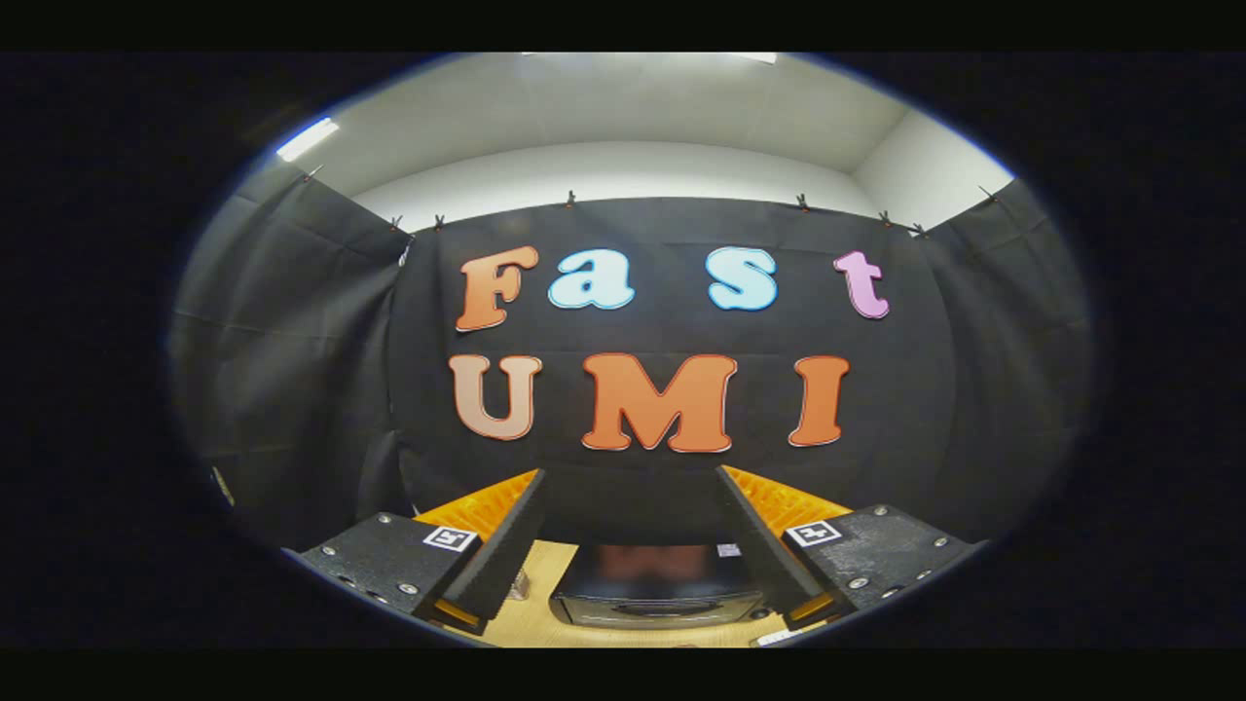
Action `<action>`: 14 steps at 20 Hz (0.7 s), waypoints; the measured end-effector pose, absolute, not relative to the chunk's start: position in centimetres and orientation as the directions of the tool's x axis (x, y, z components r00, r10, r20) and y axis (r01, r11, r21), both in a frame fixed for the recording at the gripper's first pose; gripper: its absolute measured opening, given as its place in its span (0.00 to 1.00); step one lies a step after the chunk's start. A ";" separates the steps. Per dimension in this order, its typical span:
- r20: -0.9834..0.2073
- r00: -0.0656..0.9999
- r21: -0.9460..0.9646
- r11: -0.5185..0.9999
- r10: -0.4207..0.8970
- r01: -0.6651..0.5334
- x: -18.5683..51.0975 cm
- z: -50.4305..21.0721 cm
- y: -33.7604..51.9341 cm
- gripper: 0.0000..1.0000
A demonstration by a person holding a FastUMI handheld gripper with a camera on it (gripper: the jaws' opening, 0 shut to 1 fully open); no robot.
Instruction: Open the toaster oven, put the food inside, and close the toaster oven door.
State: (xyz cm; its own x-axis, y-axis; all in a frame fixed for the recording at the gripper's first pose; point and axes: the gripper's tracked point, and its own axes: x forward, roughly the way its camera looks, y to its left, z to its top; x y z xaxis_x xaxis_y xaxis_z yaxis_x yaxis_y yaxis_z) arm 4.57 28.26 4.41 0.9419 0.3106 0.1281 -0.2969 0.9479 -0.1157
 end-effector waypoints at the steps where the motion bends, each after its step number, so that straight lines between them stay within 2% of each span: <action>1: 0.130 0.940 -0.117 0.946 0.317 -0.303 4.4 4.3 28.6 0.99; 5: 0.140 0.930 -0.108 0.939 0.339 -0.326 4.3 4.4 29.8 0.99; 14: 0.155 0.938 -0.114 0.949 0.310 -0.295 4.5 5.0 28.9 0.99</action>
State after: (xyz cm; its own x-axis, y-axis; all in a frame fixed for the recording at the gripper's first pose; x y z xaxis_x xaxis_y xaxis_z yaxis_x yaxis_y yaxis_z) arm 4.50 28.89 4.96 0.9381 0.3099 0.1545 -0.2946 0.9488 -0.1142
